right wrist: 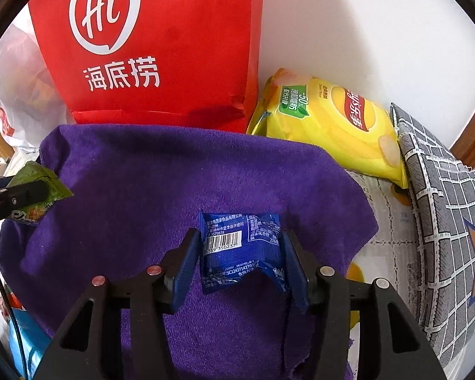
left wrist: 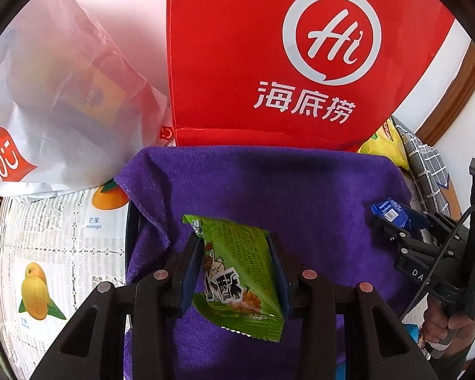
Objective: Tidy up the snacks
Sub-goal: 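Carry both packets onto the purple towel and open both tools, then withdraw both tools and reach the right tool to the pink candy packet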
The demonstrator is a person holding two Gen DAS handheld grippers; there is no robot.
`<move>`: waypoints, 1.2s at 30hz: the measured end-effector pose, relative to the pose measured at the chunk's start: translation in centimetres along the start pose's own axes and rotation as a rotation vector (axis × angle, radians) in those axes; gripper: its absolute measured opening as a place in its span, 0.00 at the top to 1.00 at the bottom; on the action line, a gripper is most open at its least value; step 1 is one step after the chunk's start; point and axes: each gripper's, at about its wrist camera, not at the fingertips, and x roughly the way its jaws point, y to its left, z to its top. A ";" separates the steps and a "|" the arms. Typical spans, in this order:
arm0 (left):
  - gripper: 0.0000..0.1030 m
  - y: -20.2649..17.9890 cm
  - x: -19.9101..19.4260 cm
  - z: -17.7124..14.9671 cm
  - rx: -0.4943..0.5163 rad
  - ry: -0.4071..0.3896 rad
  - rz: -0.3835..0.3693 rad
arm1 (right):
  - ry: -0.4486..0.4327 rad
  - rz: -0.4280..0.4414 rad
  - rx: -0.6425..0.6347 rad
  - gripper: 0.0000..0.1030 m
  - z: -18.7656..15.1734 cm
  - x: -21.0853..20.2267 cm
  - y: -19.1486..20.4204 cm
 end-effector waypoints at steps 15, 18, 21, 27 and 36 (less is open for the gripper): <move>0.62 -0.7 0.6 -0.1 0.010 0.009 -0.005 | -0.035 -0.014 -0.025 0.34 0.1 -1.8 0.7; 0.62 -0.6 0.6 -0.2 0.011 0.010 -0.007 | -0.055 -0.012 -0.018 0.34 0.3 -2.7 0.6; 0.62 -0.5 0.5 -0.2 0.012 0.011 0.000 | -0.071 -0.005 -0.012 0.34 0.3 -3.6 0.4; 0.49 -0.5 -0.2 -0.1 0.014 0.007 -0.007 | -0.088 0.003 0.022 0.34 0.4 -5.2 0.5; 0.40 -1.9 -4.0 -0.2 0.055 -0.092 -0.005 | -0.137 -0.047 0.028 0.34 -1.2 -9.4 0.6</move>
